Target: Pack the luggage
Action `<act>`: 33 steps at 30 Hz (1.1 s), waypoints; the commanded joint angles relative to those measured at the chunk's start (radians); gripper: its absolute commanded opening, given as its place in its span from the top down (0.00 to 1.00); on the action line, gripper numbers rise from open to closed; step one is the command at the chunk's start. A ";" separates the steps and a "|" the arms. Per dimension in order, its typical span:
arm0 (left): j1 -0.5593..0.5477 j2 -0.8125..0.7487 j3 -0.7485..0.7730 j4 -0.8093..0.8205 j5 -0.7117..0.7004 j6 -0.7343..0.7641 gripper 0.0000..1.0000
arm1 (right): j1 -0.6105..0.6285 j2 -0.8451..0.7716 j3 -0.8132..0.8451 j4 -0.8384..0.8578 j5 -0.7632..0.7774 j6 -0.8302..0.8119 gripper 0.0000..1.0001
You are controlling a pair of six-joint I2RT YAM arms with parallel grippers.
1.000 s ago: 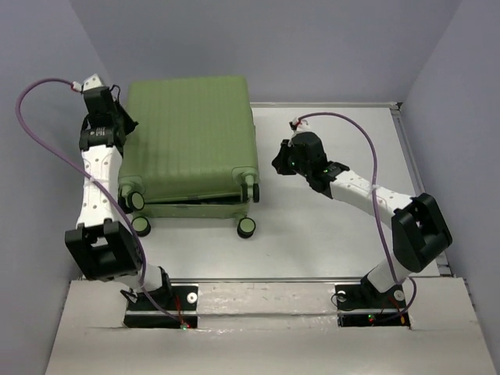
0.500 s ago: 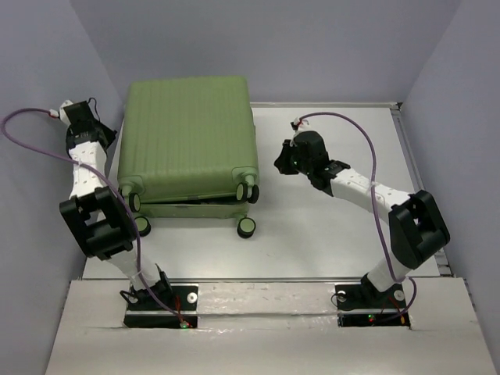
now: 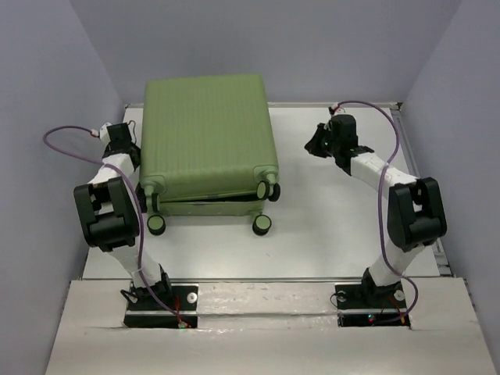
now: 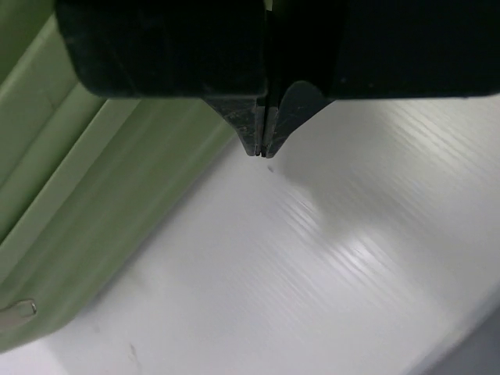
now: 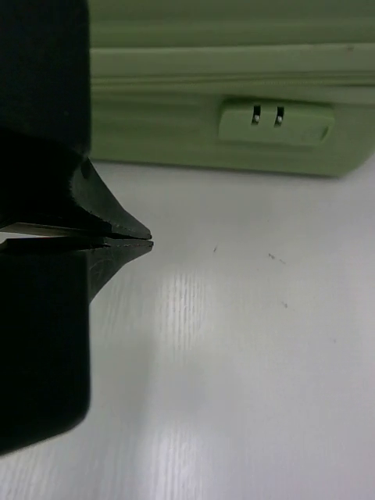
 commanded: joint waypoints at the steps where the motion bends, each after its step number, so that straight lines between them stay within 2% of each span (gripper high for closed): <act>1: -0.192 -0.113 -0.142 -0.030 0.173 -0.024 0.94 | 0.007 0.147 0.183 -0.010 -0.096 -0.023 0.93; 5: -0.257 -0.196 -0.318 0.051 0.254 -0.073 0.94 | 0.016 0.267 0.305 -0.053 -0.182 0.002 0.93; 7: -0.356 -0.251 -0.375 0.084 0.275 -0.105 0.94 | 0.027 0.309 0.352 -0.069 -0.199 0.005 0.93; 10: -0.513 -0.340 -0.475 0.099 0.234 -0.140 0.94 | 0.068 0.395 0.470 -0.106 -0.260 -0.020 0.93; 12: -0.588 -0.398 -0.558 0.122 0.213 -0.207 0.94 | 0.088 0.476 0.598 -0.146 -0.367 -0.044 0.93; 14: -0.678 -0.494 -0.624 0.131 0.184 -0.267 0.94 | 0.121 0.554 0.764 -0.238 -0.374 -0.081 0.93; 16: -0.711 -0.574 -0.650 0.116 0.153 -0.292 0.94 | 0.131 0.605 0.883 -0.302 -0.368 -0.102 0.92; 18: -0.725 -0.712 -0.639 0.024 0.044 -0.286 0.94 | 0.131 0.643 1.030 -0.375 -0.330 -0.110 0.85; 20: -0.726 -0.841 -0.583 -0.089 -0.066 -0.262 0.93 | 0.122 0.668 1.093 -0.433 -0.219 -0.116 0.60; 21: -0.725 -0.872 -0.555 -0.127 -0.105 -0.245 0.89 | 0.104 0.663 1.106 -0.439 -0.190 -0.109 0.48; 22: -0.725 -0.915 -0.522 -0.158 -0.135 -0.194 0.85 | 0.092 0.641 1.103 -0.441 -0.167 -0.097 0.41; 23: -0.722 -0.926 -0.445 -0.221 -0.196 -0.168 0.78 | 0.063 0.621 1.092 -0.441 -0.123 -0.066 0.36; 25: -0.720 -0.932 -0.365 -0.270 -0.252 -0.098 0.68 | 0.040 0.543 1.036 -0.438 -0.076 -0.057 0.35; 26: -0.720 -0.931 -0.292 -0.296 -0.281 -0.074 0.48 | 0.029 0.513 1.017 -0.435 -0.023 -0.063 0.34; 27: -0.720 -0.931 -0.259 -0.303 -0.289 -0.053 0.36 | 0.029 0.480 0.996 -0.429 0.005 -0.073 0.34; 30: -0.719 -0.938 -0.127 -0.294 -0.300 0.005 0.11 | 0.029 0.346 0.928 -0.415 0.077 -0.116 0.30; 33: -0.716 -0.874 0.000 -0.235 -0.311 0.067 0.10 | 0.029 0.221 0.865 -0.406 0.108 -0.135 0.30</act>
